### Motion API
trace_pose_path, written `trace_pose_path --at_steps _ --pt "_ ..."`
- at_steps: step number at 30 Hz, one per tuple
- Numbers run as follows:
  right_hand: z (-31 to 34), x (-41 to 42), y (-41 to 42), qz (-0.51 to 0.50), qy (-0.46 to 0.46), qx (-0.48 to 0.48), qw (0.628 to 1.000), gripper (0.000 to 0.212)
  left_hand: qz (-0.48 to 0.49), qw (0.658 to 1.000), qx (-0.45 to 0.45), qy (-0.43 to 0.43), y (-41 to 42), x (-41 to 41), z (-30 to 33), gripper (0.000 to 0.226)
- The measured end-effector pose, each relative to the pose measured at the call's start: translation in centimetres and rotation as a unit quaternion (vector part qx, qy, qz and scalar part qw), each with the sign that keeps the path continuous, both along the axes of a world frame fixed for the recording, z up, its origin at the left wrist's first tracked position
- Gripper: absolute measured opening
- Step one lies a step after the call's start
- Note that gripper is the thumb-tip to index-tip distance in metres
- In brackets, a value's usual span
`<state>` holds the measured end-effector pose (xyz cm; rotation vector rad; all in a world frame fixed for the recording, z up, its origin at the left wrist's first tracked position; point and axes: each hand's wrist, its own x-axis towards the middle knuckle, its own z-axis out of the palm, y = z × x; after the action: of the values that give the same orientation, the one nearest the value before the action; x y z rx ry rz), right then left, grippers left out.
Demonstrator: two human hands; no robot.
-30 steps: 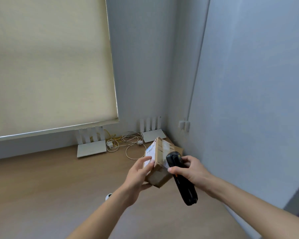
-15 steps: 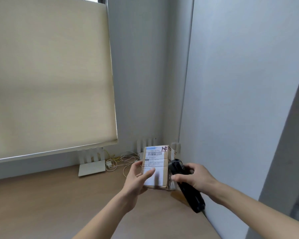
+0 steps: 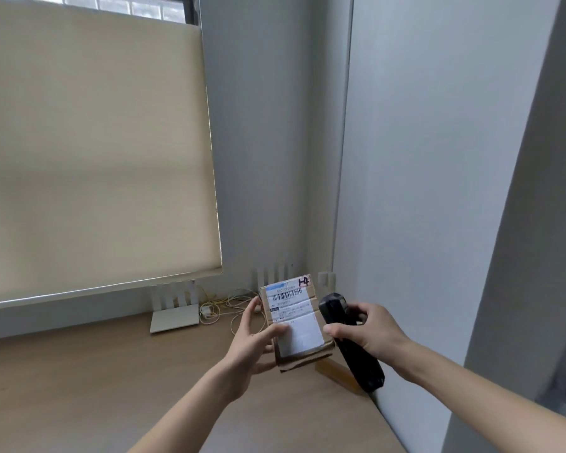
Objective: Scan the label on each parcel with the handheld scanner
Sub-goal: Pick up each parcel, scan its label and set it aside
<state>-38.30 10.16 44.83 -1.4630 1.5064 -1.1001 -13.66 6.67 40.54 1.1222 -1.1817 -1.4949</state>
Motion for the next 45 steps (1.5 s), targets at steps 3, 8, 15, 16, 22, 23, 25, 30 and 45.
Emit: trace_pose_path --at_steps 3,8,15,16,22,23,25,30,45 --pt "0.3 -0.1 0.2 0.038 0.014 -0.011 0.999 0.069 0.023 0.999 -0.011 -0.024 0.2 -0.1 0.2 0.090" --pt "0.5 0.0 0.2 0.063 0.045 -0.008 0.997 0.093 0.039 0.998 -0.017 -0.045 0.8 -0.3 0.5 0.084" --pt "0.8 0.2 0.7 0.081 0.065 0.005 0.995 0.071 0.051 0.996 -0.042 -0.058 1.3 1.1 0.7 0.086" --pt "0.8 0.5 0.8 0.081 0.079 0.003 0.994 0.063 0.049 0.996 -0.044 -0.060 1.4 1.4 0.7 0.087" --pt "1.4 2.7 0.8 0.036 0.258 -0.003 0.965 0.069 0.074 0.989 -0.067 -0.105 2.1 3.2 0.3 0.072" --pt "1.6 3.1 0.9 0.028 0.297 0.001 0.955 0.077 0.087 0.987 -0.076 -0.116 2.2 3.6 0.1 0.071" --pt "1.6 3.7 1.0 0.014 0.351 0.003 0.936 0.086 0.115 0.980 -0.094 -0.136 2.6 4.3 0.0 0.071" --pt "1.4 5.3 1.3 0.015 0.412 0.007 0.911 0.077 0.172 0.960 -0.139 -0.173 3.5 6.0 -0.1 0.069" --pt "2.1 10.9 3.4 0.054 0.462 0.012 0.885 0.074 0.242 0.938 -0.152 -0.195 7.2 11.3 0.6 0.065"
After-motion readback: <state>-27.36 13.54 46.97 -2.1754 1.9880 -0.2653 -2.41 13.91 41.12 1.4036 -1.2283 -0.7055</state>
